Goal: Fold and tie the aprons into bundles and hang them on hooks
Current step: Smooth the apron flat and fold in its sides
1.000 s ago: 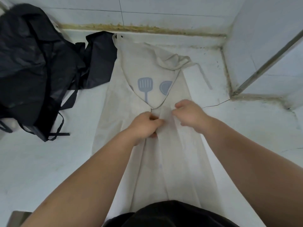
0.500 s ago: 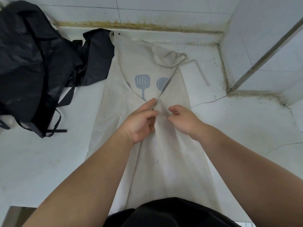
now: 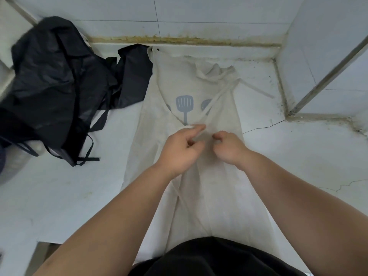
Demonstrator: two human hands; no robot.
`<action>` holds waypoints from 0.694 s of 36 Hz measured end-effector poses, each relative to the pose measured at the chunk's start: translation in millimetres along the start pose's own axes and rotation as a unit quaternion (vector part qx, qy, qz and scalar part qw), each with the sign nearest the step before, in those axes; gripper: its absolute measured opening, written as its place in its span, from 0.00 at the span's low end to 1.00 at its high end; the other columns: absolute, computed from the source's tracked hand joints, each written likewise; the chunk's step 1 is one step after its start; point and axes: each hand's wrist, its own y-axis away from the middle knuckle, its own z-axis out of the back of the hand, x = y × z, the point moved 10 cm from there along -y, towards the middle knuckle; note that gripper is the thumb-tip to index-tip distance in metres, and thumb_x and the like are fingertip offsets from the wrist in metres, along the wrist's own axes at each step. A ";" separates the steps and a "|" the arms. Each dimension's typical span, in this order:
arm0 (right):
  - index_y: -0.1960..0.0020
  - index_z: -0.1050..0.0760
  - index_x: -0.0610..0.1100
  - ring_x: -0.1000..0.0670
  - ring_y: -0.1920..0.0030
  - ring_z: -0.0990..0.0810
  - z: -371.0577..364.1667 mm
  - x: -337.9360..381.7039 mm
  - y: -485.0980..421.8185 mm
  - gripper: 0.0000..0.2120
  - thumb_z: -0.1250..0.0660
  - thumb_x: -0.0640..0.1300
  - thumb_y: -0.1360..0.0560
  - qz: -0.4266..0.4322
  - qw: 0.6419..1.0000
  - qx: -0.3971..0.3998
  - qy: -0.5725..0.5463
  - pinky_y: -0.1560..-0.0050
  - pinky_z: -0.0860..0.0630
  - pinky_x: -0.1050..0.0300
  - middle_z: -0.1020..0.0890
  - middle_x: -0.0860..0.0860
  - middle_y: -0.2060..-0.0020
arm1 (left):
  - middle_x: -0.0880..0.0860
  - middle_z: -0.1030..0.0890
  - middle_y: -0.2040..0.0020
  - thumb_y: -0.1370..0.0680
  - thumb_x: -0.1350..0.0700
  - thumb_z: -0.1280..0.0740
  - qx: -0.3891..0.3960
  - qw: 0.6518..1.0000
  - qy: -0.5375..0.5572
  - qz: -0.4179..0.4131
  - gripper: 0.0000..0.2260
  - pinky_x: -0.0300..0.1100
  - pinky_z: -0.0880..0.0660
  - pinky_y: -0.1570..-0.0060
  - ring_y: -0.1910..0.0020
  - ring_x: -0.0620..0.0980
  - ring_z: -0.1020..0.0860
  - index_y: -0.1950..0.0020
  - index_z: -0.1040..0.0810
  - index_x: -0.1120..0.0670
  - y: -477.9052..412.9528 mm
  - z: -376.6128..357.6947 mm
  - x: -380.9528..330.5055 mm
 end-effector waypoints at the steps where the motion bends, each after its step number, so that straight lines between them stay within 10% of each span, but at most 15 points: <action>1: 0.30 0.32 0.43 0.42 0.34 0.29 -0.4 0.5 -0.3 0.22 0.40 0.42 0.23 -0.002 1.000 -0.004 0.013 0.33 0.32 0.50 0.29 0.42 0.33 | 0.46 0.24 0.49 0.23 0.59 0.34 0.004 1.000 -0.007 -0.009 0.20 0.19 0.35 0.54 0.60 0.35 0.26 0.31 0.26 0.49 1.1 -1.4 -3.7; 6: 0.28 0.34 0.43 0.40 0.34 0.30 -3.1 4.6 0.7 0.24 0.39 0.43 0.24 -0.015 0.999 0.002 0.052 0.34 0.31 0.48 0.31 0.40 0.33 | 0.45 0.26 0.43 0.27 0.49 0.37 -0.094 0.991 -0.029 -0.094 0.30 0.31 0.29 0.48 0.44 0.41 0.26 0.25 0.35 0.53 6.7 34.5 -25.7; 13: 0.28 0.37 0.43 0.41 0.34 0.32 -6.9 9.2 -2.0 0.25 0.40 0.46 0.23 -0.047 0.995 0.012 0.091 0.34 0.31 0.48 0.35 0.40 0.32 | 0.52 0.41 0.22 0.23 0.44 0.46 -0.234 0.924 -0.303 0.013 0.30 0.54 0.52 0.27 0.23 0.56 0.49 0.23 0.41 0.53 -3.7 128.2 6.4; 18: 0.27 0.39 0.43 0.40 0.33 0.35 -9.9 15.5 -6.2 0.25 0.42 0.50 0.22 -0.070 0.992 0.017 0.107 0.33 0.33 0.48 0.35 0.40 0.32 | 0.56 0.39 0.24 0.19 0.48 0.44 -0.097 0.871 -0.417 0.239 0.28 0.64 0.49 0.29 0.26 0.62 0.44 0.22 0.53 0.43 -2.7 152.4 68.8; 21: 0.27 0.39 0.42 0.40 0.34 0.32 -8.9 23.7 -8.1 0.27 0.40 0.52 0.23 -0.064 0.994 0.003 0.084 0.35 0.31 0.48 0.32 0.41 0.33 | 0.58 0.28 0.33 0.19 0.49 0.43 -0.046 0.892 -0.398 0.209 0.27 0.55 0.33 0.38 0.35 0.61 0.31 0.22 0.49 0.46 -1.7 129.4 73.1; 25: 0.27 0.40 0.45 0.40 0.33 0.32 -19.4 33.4 -4.2 0.31 0.37 0.55 0.25 -0.028 0.996 0.001 0.080 0.35 0.31 0.47 0.33 0.42 0.32 | 0.55 0.37 0.27 0.21 0.50 0.41 0.024 0.910 -0.360 0.204 0.23 0.52 0.35 0.36 0.31 0.59 0.38 0.26 0.37 0.46 10.1 87.7 92.9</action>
